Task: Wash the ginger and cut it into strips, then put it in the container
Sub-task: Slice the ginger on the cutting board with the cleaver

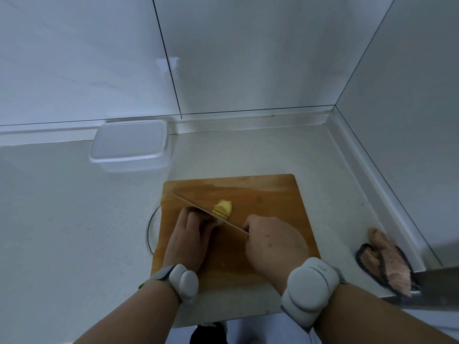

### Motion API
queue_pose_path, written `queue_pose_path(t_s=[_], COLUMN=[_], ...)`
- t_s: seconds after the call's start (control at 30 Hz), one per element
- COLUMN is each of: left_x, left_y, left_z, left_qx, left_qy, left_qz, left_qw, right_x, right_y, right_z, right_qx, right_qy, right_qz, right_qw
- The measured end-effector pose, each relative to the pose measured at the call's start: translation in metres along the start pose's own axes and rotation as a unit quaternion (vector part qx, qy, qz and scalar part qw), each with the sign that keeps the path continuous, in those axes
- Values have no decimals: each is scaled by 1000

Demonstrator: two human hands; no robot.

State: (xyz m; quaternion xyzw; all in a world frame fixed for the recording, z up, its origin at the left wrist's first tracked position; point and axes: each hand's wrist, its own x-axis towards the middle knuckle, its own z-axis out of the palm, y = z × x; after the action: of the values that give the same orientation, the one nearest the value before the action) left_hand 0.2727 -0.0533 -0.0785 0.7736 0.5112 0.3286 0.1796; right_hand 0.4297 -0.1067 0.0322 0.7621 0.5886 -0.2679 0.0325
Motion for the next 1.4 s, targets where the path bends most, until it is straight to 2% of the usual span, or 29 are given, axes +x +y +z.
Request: queue_pose_path(t_s=[0.8, 1.4], left_x=[0, 0], left_y=[-5, -2], left_z=[3, 1], left_qx=[-24, -8], left_qy=[11, 23], left_qz=[14, 41], left_qw=[1000, 999], right_x=[32, 12], right_y=[-16, 2], right_z=[6, 8], right_qx=[-12, -9], right_qy=[-32, -5], right_qz=[-8, 10], right_qw=[999, 1000])
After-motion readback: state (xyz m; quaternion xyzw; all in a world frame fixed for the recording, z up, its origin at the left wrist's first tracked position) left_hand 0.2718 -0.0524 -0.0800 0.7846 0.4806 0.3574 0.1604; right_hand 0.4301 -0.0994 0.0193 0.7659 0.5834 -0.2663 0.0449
